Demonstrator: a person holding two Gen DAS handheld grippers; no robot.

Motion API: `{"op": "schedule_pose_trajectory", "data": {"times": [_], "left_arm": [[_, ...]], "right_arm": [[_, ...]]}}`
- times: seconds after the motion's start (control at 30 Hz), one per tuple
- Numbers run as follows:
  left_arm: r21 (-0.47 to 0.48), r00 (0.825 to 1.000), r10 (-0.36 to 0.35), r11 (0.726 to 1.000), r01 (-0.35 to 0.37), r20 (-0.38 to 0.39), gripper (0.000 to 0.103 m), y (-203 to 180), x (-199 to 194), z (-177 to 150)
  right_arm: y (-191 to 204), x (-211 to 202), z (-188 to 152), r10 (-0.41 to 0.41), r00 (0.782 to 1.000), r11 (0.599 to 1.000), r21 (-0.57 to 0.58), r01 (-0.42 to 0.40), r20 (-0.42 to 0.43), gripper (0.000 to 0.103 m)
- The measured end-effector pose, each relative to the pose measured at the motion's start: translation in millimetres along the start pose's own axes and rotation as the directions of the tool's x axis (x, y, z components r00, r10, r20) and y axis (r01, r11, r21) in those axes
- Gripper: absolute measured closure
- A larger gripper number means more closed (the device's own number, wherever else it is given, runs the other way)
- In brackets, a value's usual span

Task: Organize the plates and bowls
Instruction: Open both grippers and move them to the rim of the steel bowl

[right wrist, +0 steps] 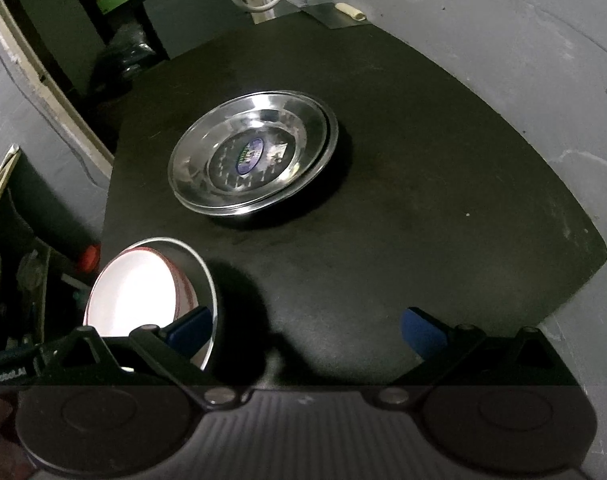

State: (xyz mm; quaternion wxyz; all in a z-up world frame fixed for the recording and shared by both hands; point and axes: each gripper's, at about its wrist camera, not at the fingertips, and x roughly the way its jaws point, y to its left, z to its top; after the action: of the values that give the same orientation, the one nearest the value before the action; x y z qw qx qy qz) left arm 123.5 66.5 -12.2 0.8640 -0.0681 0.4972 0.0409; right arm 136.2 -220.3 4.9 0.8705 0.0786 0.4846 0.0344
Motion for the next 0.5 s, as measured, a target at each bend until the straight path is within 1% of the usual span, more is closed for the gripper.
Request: {"op": "schedule_pose_trajectory", "data": {"times": [0.27, 0.5], "left_arm": [[0.007, 1.000, -0.001, 1.000, 0.001, -0.008, 0.001, -0.7, 1.8, -0.3], [0.009, 1.000, -0.013, 1.000, 0.013, -0.017, 0.001, -1.0, 5.9, -1.7]], "right_arm": [[5.0, -0.8, -1.5, 0.034, 0.999, 0.999, -0.042, -0.034, -0.004, 0.000], [5.8, 7.1, -1.4, 0.030, 0.999, 0.999, -0.044, -0.032, -0.038, 0.000]]}}
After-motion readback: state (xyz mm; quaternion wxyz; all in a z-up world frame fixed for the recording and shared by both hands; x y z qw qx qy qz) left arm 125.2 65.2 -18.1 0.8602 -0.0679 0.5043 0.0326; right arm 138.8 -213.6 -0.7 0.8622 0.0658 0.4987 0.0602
